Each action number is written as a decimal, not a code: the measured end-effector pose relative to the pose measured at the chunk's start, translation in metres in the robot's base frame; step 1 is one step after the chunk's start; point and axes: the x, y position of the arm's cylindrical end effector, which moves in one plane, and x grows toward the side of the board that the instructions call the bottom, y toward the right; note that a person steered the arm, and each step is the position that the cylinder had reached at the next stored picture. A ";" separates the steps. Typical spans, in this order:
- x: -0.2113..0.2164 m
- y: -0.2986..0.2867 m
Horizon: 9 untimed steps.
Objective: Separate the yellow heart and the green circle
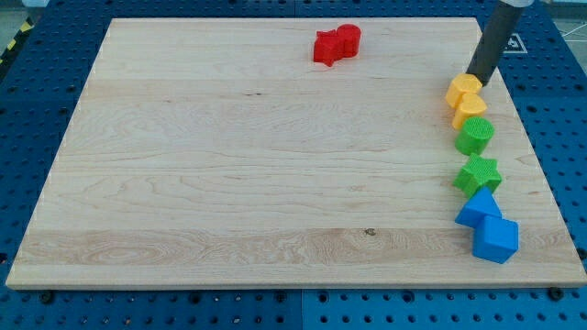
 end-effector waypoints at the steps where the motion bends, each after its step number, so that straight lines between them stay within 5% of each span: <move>1: 0.003 0.001; 5: 0.082 0.033; 9: 0.080 -0.074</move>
